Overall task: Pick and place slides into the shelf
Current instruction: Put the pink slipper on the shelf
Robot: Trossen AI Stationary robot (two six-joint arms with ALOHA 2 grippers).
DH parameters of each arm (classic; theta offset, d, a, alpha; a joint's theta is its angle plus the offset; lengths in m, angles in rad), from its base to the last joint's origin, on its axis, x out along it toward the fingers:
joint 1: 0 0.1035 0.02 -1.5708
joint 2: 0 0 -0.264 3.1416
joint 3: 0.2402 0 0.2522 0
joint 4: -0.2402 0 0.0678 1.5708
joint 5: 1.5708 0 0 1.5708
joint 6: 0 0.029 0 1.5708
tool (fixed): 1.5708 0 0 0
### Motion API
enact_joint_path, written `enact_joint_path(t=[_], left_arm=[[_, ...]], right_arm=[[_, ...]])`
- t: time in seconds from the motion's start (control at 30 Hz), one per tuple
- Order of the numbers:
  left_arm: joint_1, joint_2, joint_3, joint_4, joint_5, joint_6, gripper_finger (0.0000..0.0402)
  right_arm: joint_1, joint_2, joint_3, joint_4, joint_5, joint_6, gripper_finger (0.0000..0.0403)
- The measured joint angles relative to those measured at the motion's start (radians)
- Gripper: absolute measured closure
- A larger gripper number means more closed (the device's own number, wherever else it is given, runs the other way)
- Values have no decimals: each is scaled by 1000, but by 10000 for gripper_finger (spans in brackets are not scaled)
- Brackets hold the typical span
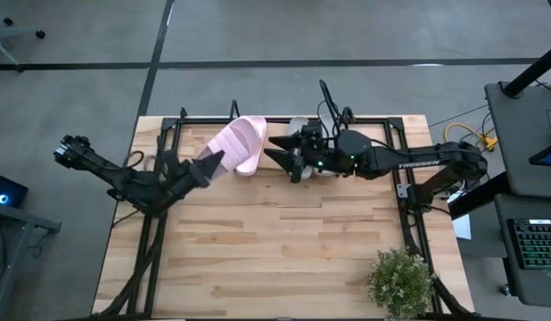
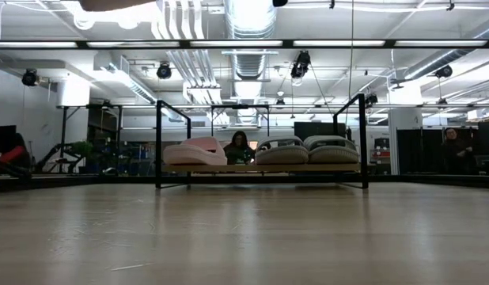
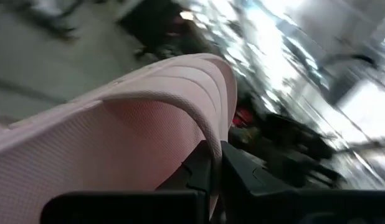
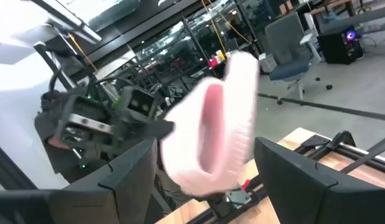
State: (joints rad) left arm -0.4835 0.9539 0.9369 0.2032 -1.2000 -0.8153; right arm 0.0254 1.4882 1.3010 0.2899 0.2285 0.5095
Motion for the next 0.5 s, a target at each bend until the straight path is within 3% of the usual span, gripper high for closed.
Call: enact_joint_path(t=[0.17,0.27,0.5], left_arm=[[0,-4,-1,373,141,428,401],[0,-2,-1,526,170,586,401],[0,7,-3,565,215,666,401]], right_arm=[[0,-6,0,0,-15,-3,145],[-2,-6,0,-2,-41,-4,145],[-33,1,0,115,-49,80,145]])
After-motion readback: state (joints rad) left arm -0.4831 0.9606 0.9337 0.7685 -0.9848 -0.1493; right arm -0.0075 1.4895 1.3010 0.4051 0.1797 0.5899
